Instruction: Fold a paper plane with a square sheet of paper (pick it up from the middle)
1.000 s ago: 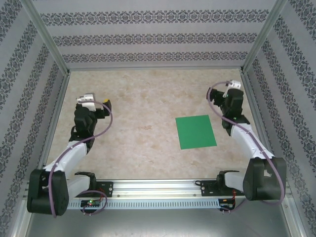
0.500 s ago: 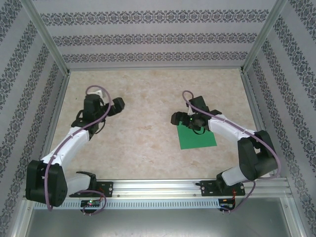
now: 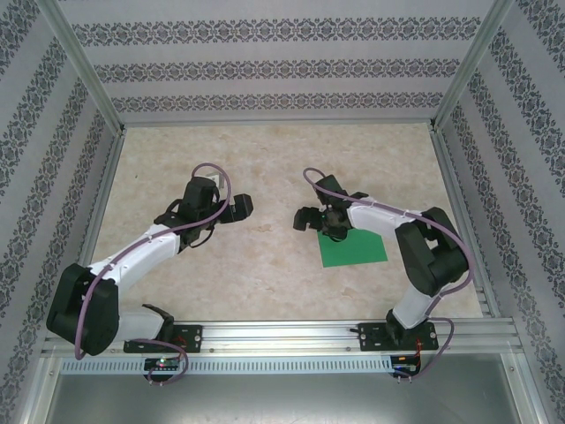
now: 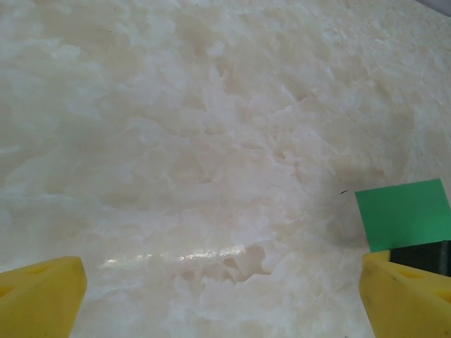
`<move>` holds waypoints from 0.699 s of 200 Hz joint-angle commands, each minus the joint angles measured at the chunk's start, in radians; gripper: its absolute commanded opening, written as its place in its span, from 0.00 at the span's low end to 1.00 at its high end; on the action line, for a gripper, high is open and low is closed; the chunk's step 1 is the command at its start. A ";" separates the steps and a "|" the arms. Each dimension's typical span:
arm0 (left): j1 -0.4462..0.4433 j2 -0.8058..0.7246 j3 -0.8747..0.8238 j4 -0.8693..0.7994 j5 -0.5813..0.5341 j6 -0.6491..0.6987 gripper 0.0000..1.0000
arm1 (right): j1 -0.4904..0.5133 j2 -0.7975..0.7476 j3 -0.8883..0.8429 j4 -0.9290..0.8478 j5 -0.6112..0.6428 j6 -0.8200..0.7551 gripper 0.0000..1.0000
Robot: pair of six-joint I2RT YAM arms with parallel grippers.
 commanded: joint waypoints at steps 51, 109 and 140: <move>-0.015 0.010 0.053 -0.033 -0.035 -0.005 1.00 | 0.068 0.152 0.191 0.020 -0.066 0.019 0.96; -0.023 0.011 0.047 -0.021 -0.005 -0.002 1.00 | 0.081 -0.031 0.273 -0.212 0.231 -0.062 0.98; -0.070 0.064 0.085 -0.007 0.029 0.021 1.00 | -0.039 -0.096 0.186 -0.292 0.252 -0.117 0.97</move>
